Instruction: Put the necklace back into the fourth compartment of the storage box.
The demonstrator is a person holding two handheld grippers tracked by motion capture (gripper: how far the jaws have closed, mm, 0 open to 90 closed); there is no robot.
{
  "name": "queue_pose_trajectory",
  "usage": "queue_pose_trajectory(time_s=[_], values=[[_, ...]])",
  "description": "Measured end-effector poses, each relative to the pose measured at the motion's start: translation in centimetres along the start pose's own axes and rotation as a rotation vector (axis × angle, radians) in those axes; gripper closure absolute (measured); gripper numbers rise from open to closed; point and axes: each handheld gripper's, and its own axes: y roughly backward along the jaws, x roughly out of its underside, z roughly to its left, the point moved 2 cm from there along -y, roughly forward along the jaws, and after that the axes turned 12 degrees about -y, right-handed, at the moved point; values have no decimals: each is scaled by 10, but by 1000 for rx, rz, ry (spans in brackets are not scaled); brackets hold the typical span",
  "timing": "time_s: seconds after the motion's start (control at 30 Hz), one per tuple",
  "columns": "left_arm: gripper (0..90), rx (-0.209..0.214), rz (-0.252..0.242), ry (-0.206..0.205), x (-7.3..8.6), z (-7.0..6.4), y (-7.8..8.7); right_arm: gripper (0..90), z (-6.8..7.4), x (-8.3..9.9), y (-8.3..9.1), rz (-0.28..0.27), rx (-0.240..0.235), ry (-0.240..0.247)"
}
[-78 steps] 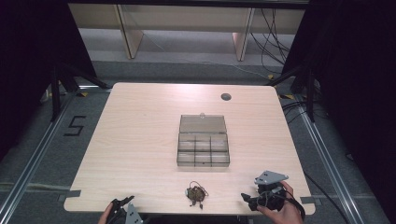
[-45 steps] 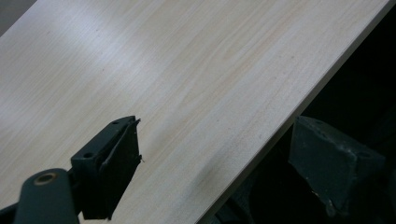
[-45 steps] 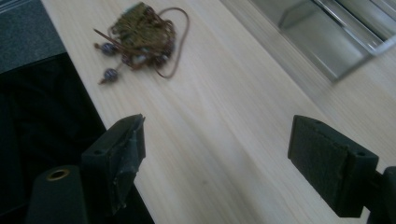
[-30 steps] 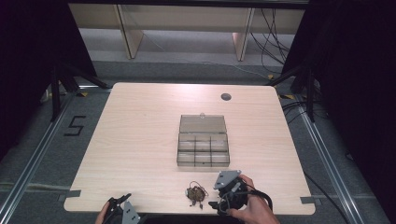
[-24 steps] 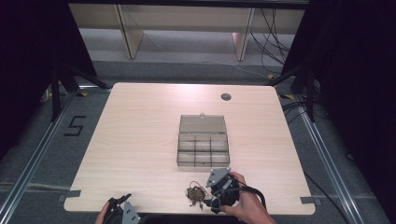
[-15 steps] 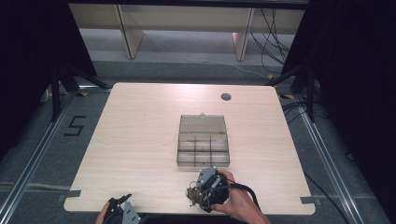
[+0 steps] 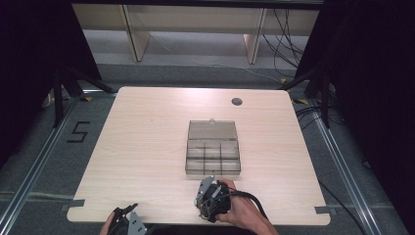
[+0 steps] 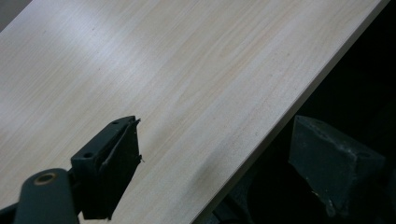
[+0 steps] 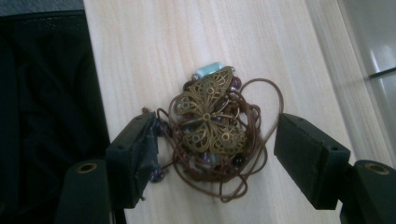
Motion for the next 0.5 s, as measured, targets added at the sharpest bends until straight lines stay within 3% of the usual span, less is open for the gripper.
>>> queue_pose_trajectory(time_s=[0.1,0.13,0.17,0.3,0.33,0.37,0.4,0.5], values=[[157,-3,2,-5,0,1,1,320,2,-3,-3,12,-1,-1],[157,-5,19,-27,0,2,2,323,2,-4,-4,19,-13,-1],[157,-2,0,3,0,0,1,330,1,-5,-4,14,9,20],[157,0,13,-23,0,2,2,366,2,-8,-7,33,-8,8],[157,-6,10,-12,0,1,1,361,3,-8,-9,38,-14,17],[157,-2,7,-17,0,2,1,375,4,-8,-9,37,-12,-5],[157,2,-11,4,0,0,1,392,4,-8,-9,39,-15,-12],[157,-2,-10,0,0,1,1,473,4,-9,-8,36,-23,-3]])
